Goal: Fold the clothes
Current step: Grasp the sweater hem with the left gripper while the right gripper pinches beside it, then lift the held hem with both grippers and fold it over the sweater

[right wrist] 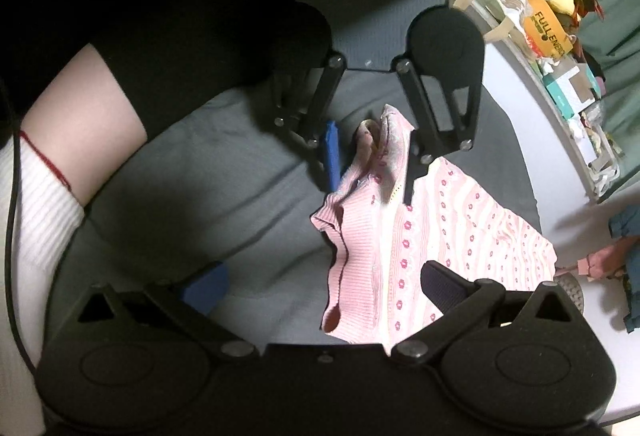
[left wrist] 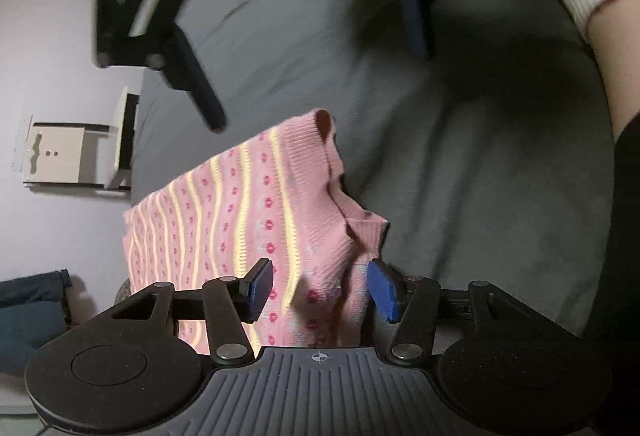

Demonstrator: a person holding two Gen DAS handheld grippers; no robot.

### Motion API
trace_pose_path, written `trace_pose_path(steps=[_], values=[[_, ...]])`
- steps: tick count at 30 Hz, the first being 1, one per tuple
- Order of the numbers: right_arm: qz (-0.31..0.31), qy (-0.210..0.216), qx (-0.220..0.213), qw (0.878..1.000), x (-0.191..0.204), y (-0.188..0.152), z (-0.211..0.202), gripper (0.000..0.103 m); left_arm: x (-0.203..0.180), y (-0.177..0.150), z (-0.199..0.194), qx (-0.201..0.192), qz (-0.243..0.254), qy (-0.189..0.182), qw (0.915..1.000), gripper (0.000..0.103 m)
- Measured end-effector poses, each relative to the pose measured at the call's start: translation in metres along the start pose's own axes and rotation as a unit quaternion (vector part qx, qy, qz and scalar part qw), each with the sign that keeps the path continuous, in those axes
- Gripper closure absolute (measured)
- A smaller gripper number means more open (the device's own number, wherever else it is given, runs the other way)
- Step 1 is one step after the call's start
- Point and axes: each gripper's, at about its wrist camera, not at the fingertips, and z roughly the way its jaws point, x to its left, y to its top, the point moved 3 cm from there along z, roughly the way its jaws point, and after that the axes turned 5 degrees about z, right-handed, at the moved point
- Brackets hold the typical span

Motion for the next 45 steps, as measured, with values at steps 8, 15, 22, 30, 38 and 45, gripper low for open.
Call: trace_pose_path(steps=[8, 15, 22, 30, 38, 45], values=[[-0.012, 0.003, 0.003, 1.000, 0.001, -0.003, 0.001, 0.000, 0.012, 0.001, -0.005, -0.016, -0.080, -0.028, 0.9963, 0.081], [-0.018, 0.012, 0.010, 1.000, 0.002, -0.002, 0.004, 0.000, 0.023, -0.011, -0.004, -0.037, -0.148, -0.066, 0.9861, 0.083], [-0.026, 0.019, 0.016, 0.999, 0.005, -0.002, 0.007, 0.000, 0.045, -0.032, 0.008, -0.057, -0.265, -0.096, 0.9578, 0.096], [-0.028, 0.030, 0.020, 0.999, 0.006, -0.001, 0.010, 0.000, 0.048, -0.049, 0.011, -0.074, -0.298, -0.146, 0.9404, 0.096], [-0.033, 0.025, 0.021, 0.999, 0.007, -0.001, 0.013, 0.000, 0.037, -0.039, -0.004, -0.059, -0.208, -0.113, 0.9698, 0.055], [-0.021, -0.051, 0.000, 0.998, -0.005, 0.005, 0.020, 0.000, 0.013, -0.032, -0.001, -0.005, -0.075, -0.034, 0.9966, 0.032]])
